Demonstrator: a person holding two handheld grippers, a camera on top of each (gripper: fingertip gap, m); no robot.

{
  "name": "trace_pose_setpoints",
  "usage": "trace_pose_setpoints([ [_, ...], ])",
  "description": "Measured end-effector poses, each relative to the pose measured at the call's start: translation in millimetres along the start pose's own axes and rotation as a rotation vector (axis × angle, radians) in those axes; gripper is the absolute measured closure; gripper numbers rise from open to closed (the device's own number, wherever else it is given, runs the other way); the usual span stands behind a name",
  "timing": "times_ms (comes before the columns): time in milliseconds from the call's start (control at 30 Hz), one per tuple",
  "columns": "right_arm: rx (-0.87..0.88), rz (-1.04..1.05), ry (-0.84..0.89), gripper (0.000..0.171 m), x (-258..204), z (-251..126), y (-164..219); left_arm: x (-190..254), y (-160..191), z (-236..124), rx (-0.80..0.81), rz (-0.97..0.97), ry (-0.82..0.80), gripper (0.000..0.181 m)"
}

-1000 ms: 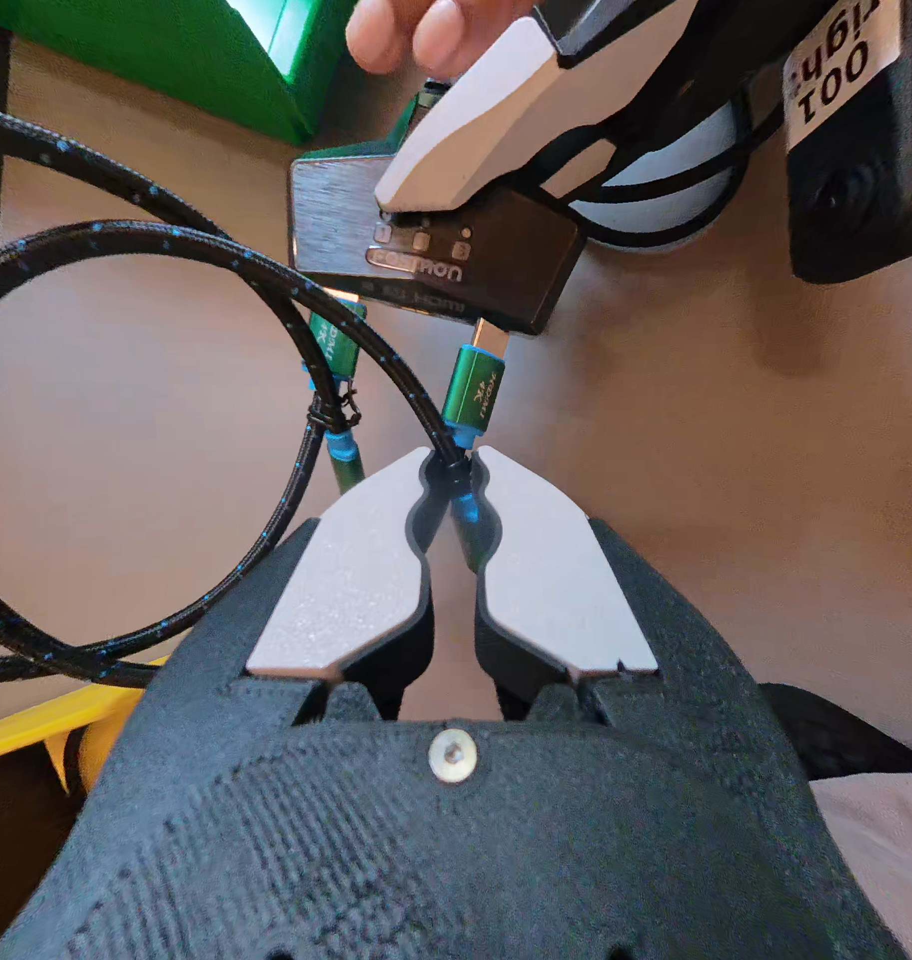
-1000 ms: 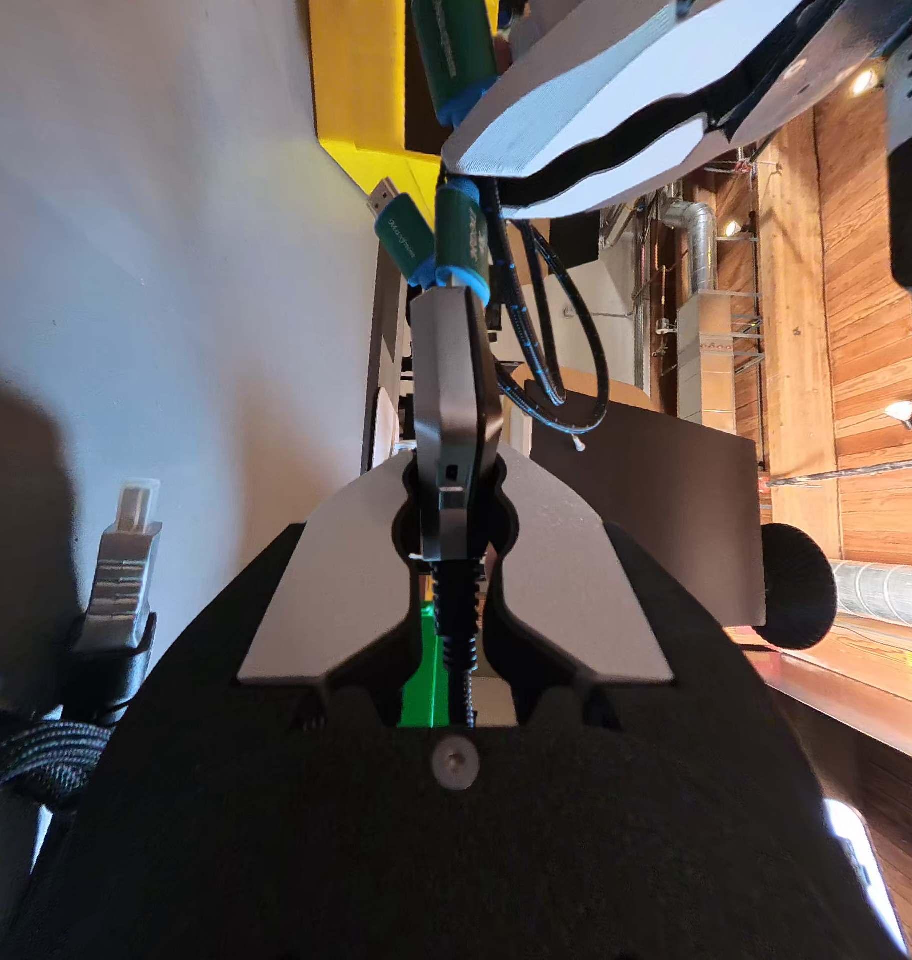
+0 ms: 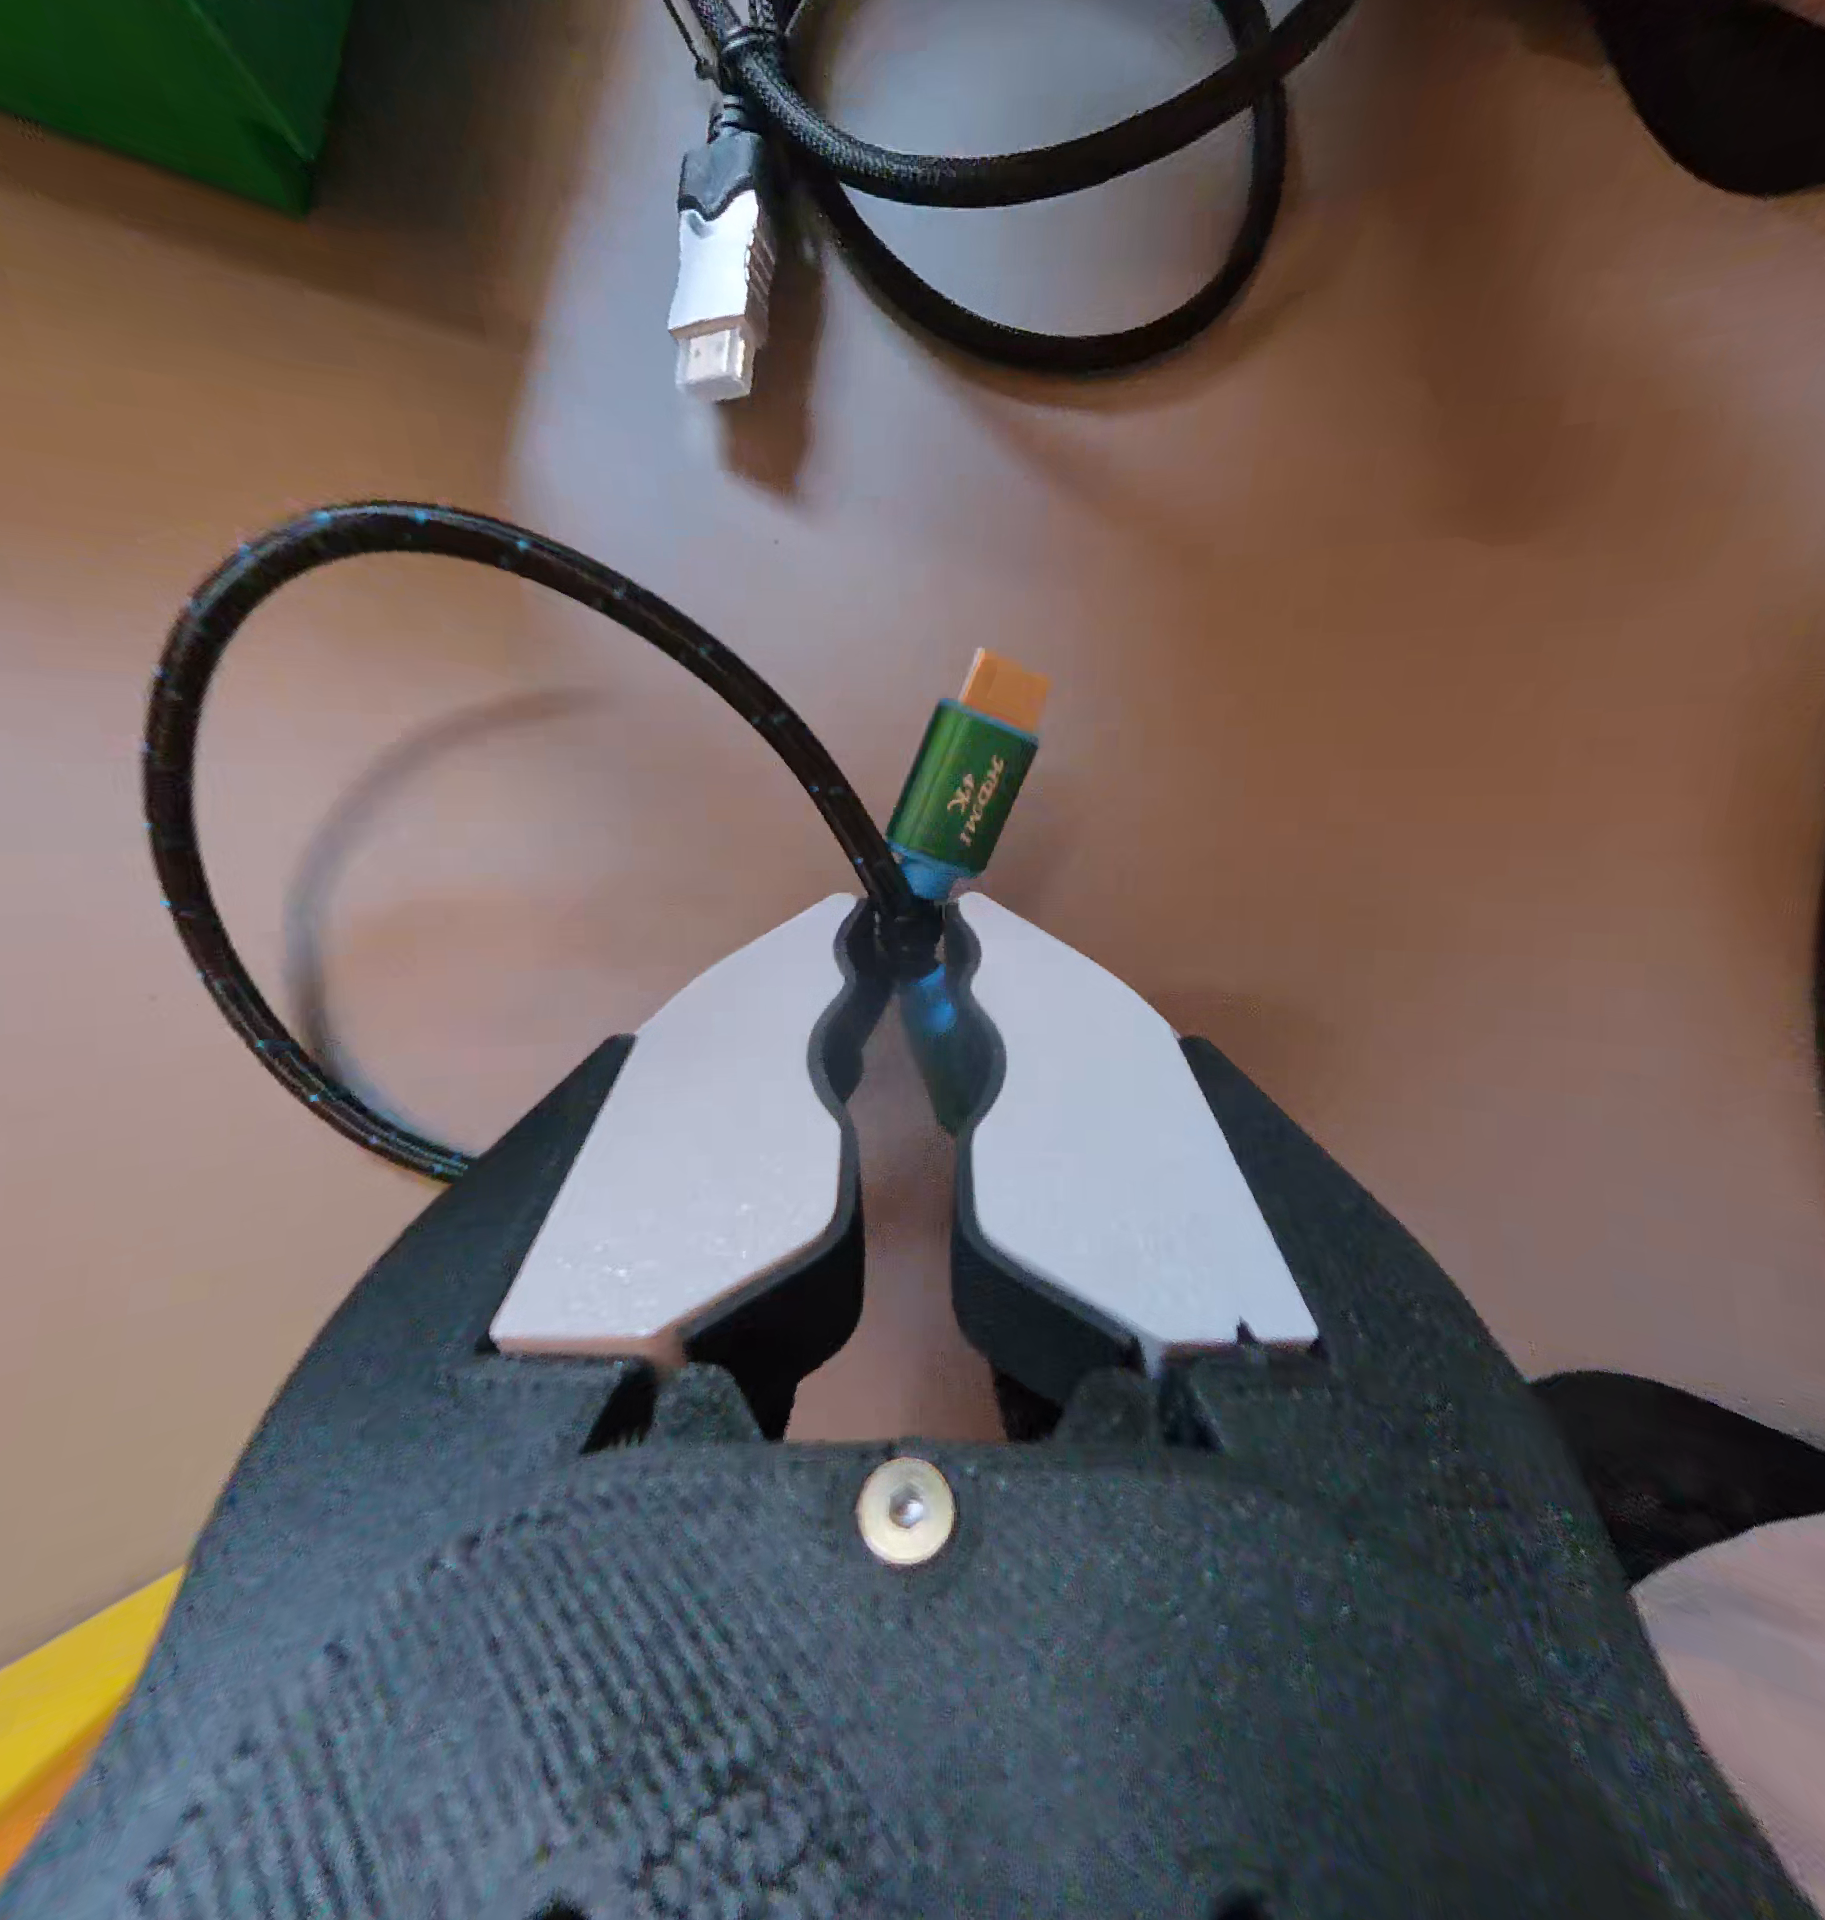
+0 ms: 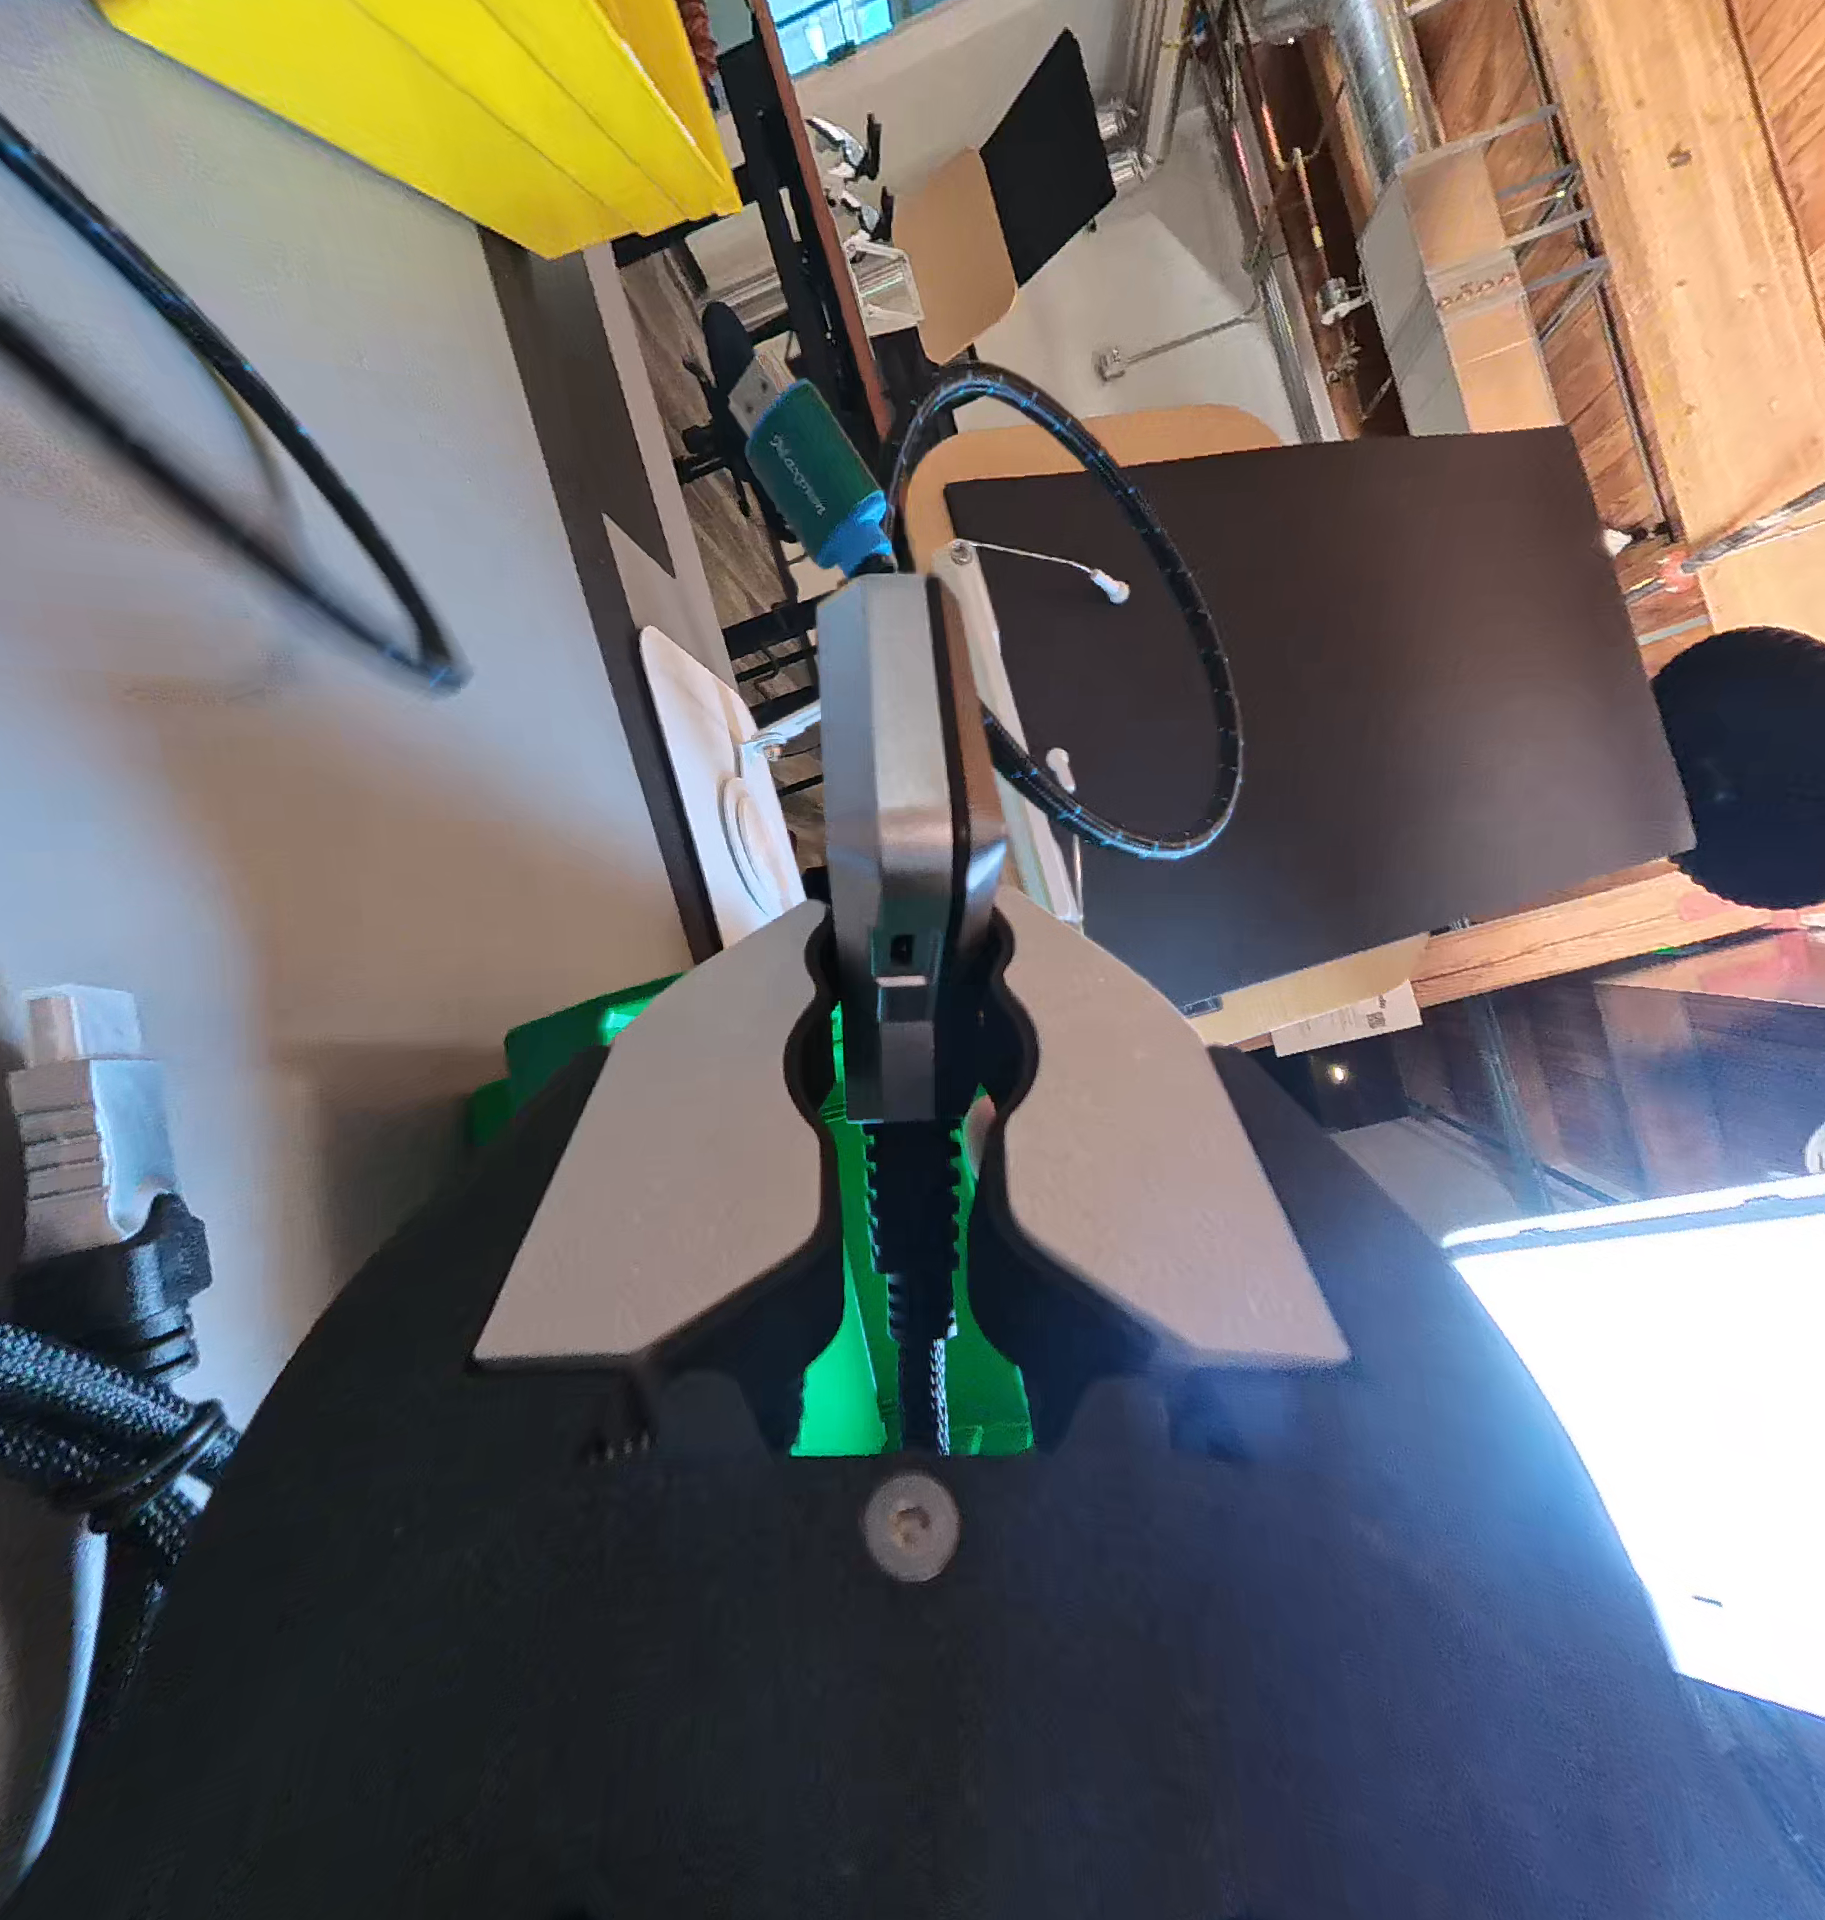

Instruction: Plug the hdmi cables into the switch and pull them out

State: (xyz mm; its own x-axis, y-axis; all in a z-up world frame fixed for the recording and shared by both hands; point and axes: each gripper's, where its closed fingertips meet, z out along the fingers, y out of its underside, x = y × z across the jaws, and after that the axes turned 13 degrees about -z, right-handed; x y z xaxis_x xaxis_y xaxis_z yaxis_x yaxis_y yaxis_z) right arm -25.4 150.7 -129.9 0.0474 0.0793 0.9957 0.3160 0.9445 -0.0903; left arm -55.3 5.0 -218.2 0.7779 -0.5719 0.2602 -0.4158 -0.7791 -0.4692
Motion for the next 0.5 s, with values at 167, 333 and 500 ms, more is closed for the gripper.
trace_pose_setpoints([
  [167, -0.016, 0.018, -0.023, 0.148, -4.3, 0.8, 7.5, -3.8, -14.7, 11.0, 0.027, 0.135, -0.110, 0.156],
  [333, -0.030, 0.071, -0.016, 0.148, 1.4, -0.1, 15.2, 9.4, -21.4, 11.7, 0.019, 0.353, -0.191, 0.153],
  [500, -0.030, 0.075, -0.024, 0.148, 1.1, 0.0, 15.2, 12.9, -3.8, 33.0, -0.152, 0.459, -0.240, 0.149],
])
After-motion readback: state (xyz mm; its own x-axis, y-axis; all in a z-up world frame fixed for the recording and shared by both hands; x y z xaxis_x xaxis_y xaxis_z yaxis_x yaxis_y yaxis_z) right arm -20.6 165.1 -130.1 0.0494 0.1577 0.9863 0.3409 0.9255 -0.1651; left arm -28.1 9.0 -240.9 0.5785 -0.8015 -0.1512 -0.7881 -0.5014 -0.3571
